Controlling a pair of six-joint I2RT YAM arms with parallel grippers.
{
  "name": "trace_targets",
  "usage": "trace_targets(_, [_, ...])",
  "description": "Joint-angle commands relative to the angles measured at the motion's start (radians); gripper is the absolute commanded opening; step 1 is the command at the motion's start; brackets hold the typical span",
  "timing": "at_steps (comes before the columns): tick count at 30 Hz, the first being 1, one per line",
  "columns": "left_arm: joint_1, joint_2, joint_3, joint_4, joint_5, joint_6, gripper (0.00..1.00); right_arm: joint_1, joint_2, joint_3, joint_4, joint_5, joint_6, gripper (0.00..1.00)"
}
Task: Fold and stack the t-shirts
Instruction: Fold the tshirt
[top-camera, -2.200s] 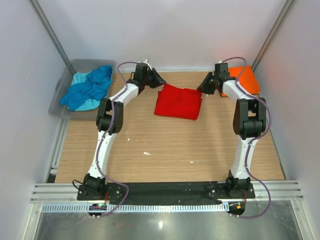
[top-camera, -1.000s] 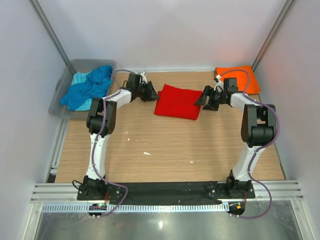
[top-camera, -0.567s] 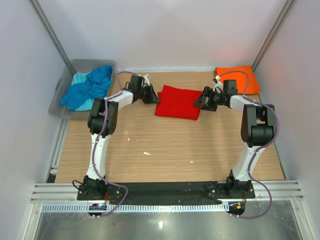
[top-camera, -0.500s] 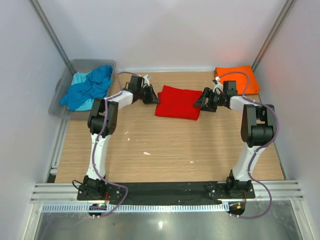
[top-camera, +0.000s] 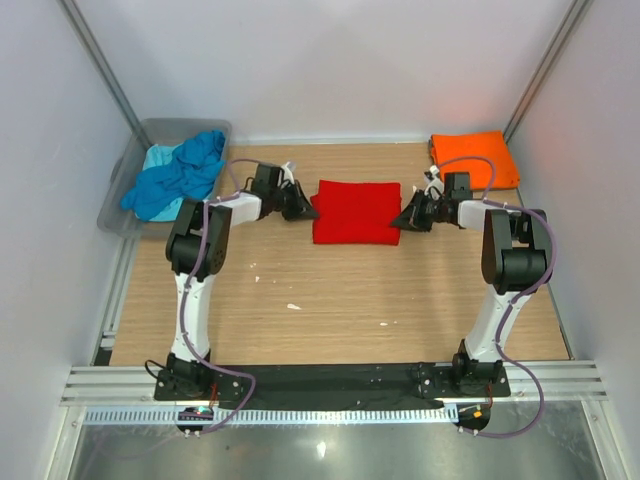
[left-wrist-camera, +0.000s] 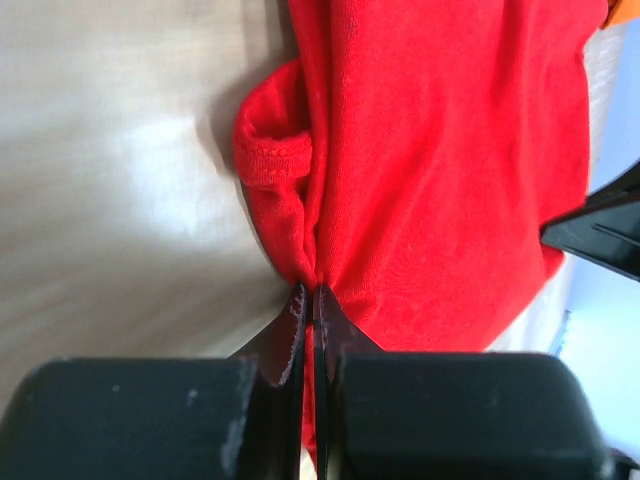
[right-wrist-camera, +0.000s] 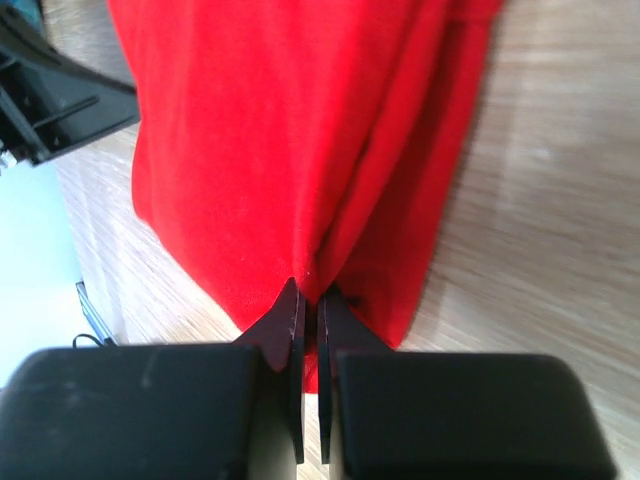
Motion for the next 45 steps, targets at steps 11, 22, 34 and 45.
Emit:
trace_targets(11, [-0.006,-0.094,-0.133,0.113,0.058,-0.108,0.08,-0.005,0.008,-0.052,-0.035,0.062,0.034,0.02])
trace_targets(22, [0.026,-0.061,0.097,-0.166,-0.034,0.102,0.42,-0.005,0.046,-0.032,-0.086,0.068,-0.011,0.02])
trace_targets(34, [0.031,0.123,0.392,-0.266,0.003,0.218,0.49,-0.005,0.054,0.009,-0.118,0.061,-0.026,0.02])
trace_targets(45, [0.03,0.255,0.521,-0.212,0.084,0.159,0.5,-0.005,0.058,0.005,-0.12,0.067,-0.034,0.02])
